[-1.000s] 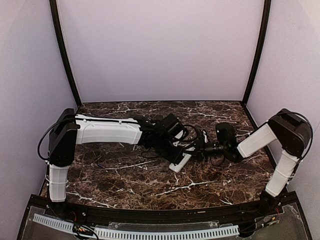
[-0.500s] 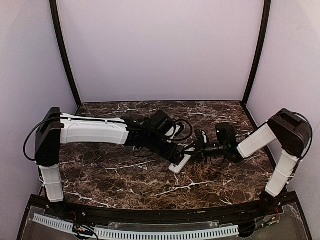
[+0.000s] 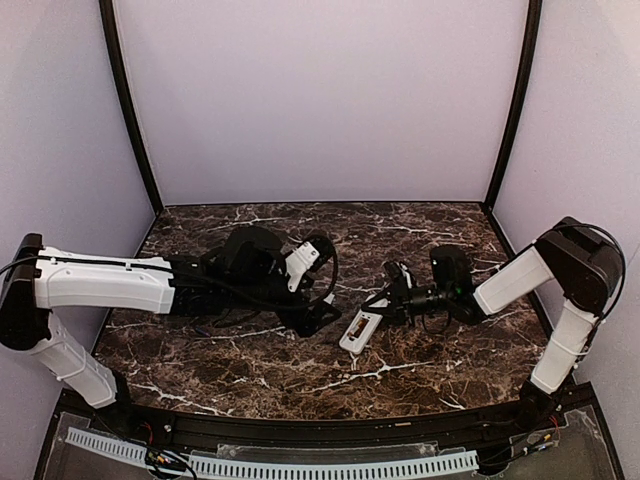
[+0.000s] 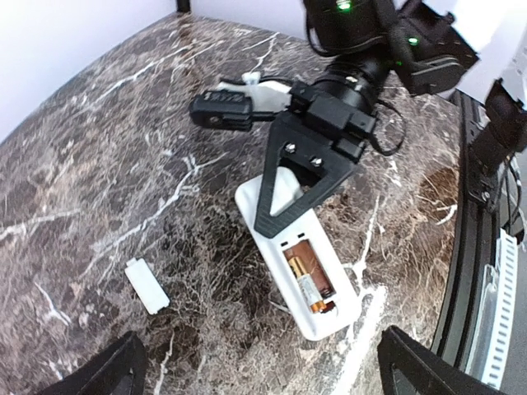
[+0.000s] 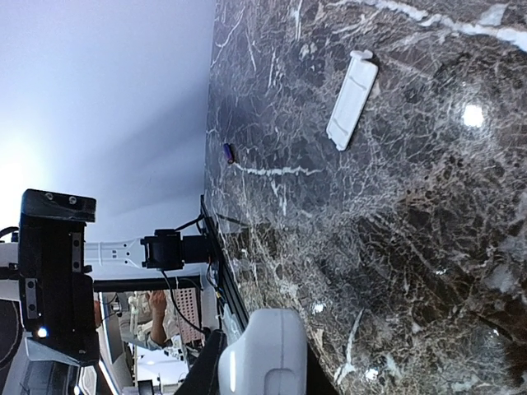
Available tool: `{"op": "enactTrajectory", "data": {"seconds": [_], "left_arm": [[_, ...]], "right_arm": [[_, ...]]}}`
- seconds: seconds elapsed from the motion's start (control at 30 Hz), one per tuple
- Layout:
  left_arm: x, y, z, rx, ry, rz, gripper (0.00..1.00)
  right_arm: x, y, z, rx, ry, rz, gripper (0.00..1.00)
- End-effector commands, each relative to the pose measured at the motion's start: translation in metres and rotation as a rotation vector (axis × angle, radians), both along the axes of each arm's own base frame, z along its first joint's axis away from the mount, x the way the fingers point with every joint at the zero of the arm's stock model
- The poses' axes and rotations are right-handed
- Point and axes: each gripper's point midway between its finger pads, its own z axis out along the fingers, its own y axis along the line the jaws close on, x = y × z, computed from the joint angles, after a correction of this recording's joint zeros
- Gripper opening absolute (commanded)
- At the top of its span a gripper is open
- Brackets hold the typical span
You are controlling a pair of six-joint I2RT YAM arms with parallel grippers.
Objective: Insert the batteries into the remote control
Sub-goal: Load the battery into the battery compartment.
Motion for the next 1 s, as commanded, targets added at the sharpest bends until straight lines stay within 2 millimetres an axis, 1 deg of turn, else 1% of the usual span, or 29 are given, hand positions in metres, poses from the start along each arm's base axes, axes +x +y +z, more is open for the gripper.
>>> {"op": "enactTrajectory", "data": {"seconds": [0.0,0.07,0.1,0.13,0.17,0.2,0.27,0.3,0.33,0.4,0.5,0.63,0.8,0.97], "left_arm": [[-0.028,-0.006,0.038,-0.029,-0.23,-0.285,0.98],[-0.041,-0.006,0.028,0.012,-0.229,-0.382,0.9],[-0.049,-0.006,0.023,0.035,-0.217,-0.425,0.83],[-0.054,-0.007,0.017,0.057,-0.221,-0.471,0.79],[-0.059,-0.01,0.017,0.062,-0.232,-0.495,0.72],[-0.062,-0.011,0.013,0.076,-0.248,-0.522,0.69],[-0.068,-0.016,0.009,0.098,-0.283,-0.567,0.59],[-0.073,-0.019,0.007,0.107,-0.294,-0.589,0.57],[-0.074,-0.022,0.005,0.123,-0.311,-0.607,0.52],[-0.079,-0.026,0.0,0.142,-0.327,-0.645,0.46],[-0.087,-0.033,-0.01,0.168,-0.331,-0.696,0.41],[-0.094,-0.037,-0.018,0.2,-0.339,-0.742,0.35],[-0.094,-0.039,-0.023,0.221,-0.343,-0.751,0.29],[-0.094,-0.039,-0.03,0.242,-0.336,-0.761,0.27]], "right_arm": [[-0.011,0.007,0.019,0.056,-0.059,0.115,0.0],[-0.016,0.009,0.022,0.072,-0.061,0.156,0.0],[-0.018,0.01,0.023,0.079,-0.059,0.171,0.0],[-0.021,0.012,0.025,0.085,-0.058,0.187,0.0],[-0.023,0.013,0.026,0.088,-0.057,0.201,0.0],[-0.025,0.014,0.026,0.089,-0.057,0.214,0.0],[-0.028,0.016,0.027,0.088,-0.059,0.234,0.0],[-0.03,0.018,0.028,0.087,-0.06,0.243,0.0],[-0.031,0.018,0.029,0.086,-0.062,0.251,0.0],[-0.033,0.021,0.03,0.085,-0.067,0.265,0.0],[-0.037,0.024,0.03,0.079,-0.067,0.282,0.0],[-0.041,0.027,0.031,0.074,-0.073,0.296,0.0],[-0.045,0.03,0.032,0.073,-0.078,0.313,0.0],[-0.047,0.031,0.033,0.073,-0.083,0.326,0.0]]}}
